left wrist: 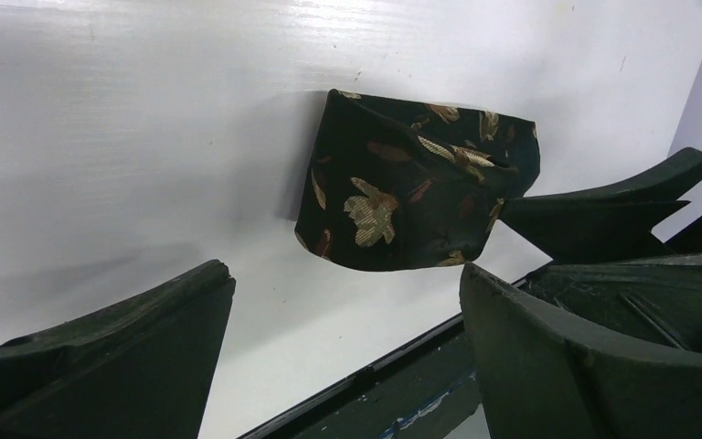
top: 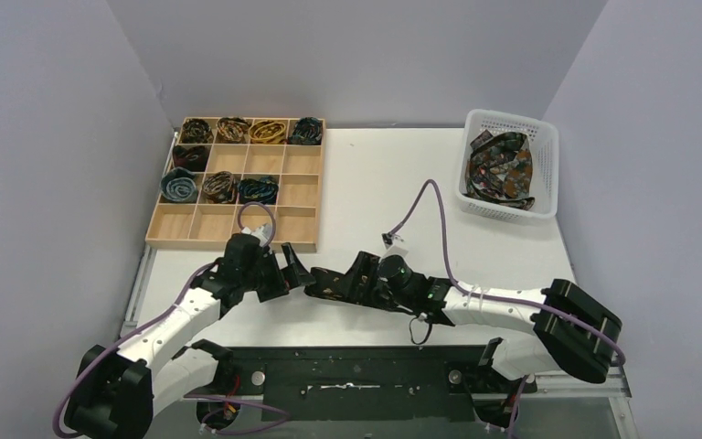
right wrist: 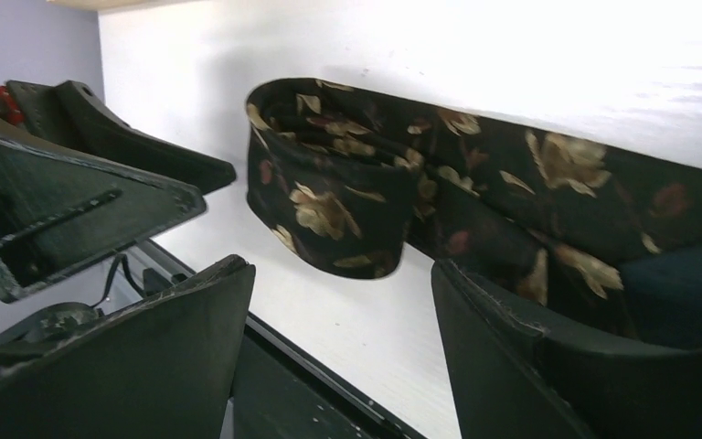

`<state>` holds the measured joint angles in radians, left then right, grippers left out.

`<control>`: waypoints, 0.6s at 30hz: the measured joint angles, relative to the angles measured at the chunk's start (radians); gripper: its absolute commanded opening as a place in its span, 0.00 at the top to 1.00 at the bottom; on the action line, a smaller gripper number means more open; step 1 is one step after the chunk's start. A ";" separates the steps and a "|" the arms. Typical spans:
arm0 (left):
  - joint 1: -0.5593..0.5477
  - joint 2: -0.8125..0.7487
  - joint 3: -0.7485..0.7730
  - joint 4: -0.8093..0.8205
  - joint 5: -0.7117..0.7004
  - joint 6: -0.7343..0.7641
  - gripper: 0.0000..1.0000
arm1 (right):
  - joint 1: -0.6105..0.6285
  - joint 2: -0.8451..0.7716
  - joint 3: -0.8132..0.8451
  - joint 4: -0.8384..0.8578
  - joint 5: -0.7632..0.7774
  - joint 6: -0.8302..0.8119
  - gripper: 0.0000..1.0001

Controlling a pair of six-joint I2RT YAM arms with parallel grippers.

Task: Roll the ties
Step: Roll the tie at the center of the board.

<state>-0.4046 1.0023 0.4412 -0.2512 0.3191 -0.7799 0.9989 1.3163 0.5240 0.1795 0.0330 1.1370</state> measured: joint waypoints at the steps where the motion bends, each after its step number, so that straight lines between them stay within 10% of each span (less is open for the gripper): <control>1: 0.001 0.005 0.000 0.003 0.002 0.000 0.10 | -0.006 0.016 0.017 0.002 -0.008 0.000 0.29; 18: 0.001 0.054 -0.028 0.084 0.068 0.003 0.12 | -0.105 0.099 0.029 0.069 -0.180 0.009 0.58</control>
<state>-0.4038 1.0561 0.4133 -0.1673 0.3870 -0.7765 0.8940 1.4151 0.5533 0.2481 -0.1471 1.1458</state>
